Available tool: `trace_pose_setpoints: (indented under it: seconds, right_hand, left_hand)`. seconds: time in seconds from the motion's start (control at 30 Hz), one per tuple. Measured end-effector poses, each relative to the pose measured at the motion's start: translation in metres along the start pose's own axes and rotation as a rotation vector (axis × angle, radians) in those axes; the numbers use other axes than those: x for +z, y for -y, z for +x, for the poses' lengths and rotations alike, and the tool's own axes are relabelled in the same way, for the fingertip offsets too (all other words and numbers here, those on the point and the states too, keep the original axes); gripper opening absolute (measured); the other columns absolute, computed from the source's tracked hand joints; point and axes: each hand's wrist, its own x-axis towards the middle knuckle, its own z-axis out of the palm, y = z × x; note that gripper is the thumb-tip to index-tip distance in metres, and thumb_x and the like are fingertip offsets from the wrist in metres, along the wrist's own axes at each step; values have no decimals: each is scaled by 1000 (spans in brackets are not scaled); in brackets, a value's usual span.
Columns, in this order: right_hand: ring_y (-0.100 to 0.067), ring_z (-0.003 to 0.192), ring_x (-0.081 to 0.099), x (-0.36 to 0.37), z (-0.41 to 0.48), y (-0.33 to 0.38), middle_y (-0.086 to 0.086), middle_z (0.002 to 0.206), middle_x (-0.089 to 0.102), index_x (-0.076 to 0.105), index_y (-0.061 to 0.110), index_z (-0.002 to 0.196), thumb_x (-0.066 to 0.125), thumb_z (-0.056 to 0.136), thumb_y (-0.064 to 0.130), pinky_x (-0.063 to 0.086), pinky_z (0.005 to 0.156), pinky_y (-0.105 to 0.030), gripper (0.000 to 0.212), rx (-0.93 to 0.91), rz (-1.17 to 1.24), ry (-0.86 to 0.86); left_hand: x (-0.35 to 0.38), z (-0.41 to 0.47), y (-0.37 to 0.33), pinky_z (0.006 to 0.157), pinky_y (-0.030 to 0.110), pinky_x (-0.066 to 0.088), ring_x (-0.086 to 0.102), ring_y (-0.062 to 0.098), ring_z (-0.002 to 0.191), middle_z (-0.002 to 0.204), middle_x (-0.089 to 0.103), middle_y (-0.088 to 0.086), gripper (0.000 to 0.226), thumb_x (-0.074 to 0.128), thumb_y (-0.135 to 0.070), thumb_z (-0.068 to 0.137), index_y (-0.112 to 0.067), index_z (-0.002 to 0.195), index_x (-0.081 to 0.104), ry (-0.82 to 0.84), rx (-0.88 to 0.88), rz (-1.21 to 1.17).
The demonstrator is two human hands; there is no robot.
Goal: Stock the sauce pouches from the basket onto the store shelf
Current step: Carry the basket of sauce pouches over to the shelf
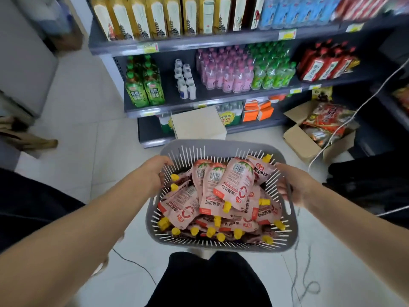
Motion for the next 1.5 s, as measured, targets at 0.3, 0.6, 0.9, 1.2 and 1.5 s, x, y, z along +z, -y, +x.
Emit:
trace_pose_setpoints:
  seconds: [0.3, 0.6, 0.9, 1.2, 1.5]
  right_hand:
    - [-13, 43, 28, 38, 110, 144, 5, 31, 39, 45, 18, 55, 50, 93, 34, 21, 50, -27, 42, -47, -63, 66]
    - [-12, 42, 33, 75, 238, 254, 7, 37, 41, 47, 18, 65, 55, 90, 36, 24, 44, -24, 32, -101, -178, 64]
    - [-12, 42, 32, 125, 348, 317, 3, 49, 42, 51, 18, 71, 56, 88, 37, 22, 43, -25, 27, -76, -279, 82]
    - [-15, 46, 31, 156, 414, 329, 4, 44, 41, 47, 19, 68, 57, 88, 35, 23, 45, -26, 28, -24, -224, 25]
    - [-16, 49, 30, 174, 450, 342, -1, 57, 38, 44, 18, 66, 60, 88, 34, 23, 47, -28, 32, 56, -208, -8]
  left_hand:
    - [40, 103, -129, 27, 11, 32, 18, 12, 49, 58, 23, 1, 22, 52, -11, 85, -14, 66, 41, -97, -24, -69]
    - [64, 201, -214, 47, 21, 20, 22, 12, 47, 57, 27, 0, 22, 49, -10, 80, -17, 62, 38, -157, -13, -228]
    - [74, 299, -268, 50, 24, 18, 19, 13, 49, 54, 25, 1, 21, 47, -12, 83, -14, 64, 38, -171, -28, -204]
    - [73, 385, -301, 42, 23, 17, 20, 11, 37, 39, 26, -4, 28, 43, -13, 87, -18, 60, 35, -119, 1, -120]
    - [77, 425, -322, 49, 24, 18, 19, 13, 49, 57, 24, -1, 29, 43, -13, 88, -18, 61, 33, -141, -74, -89]
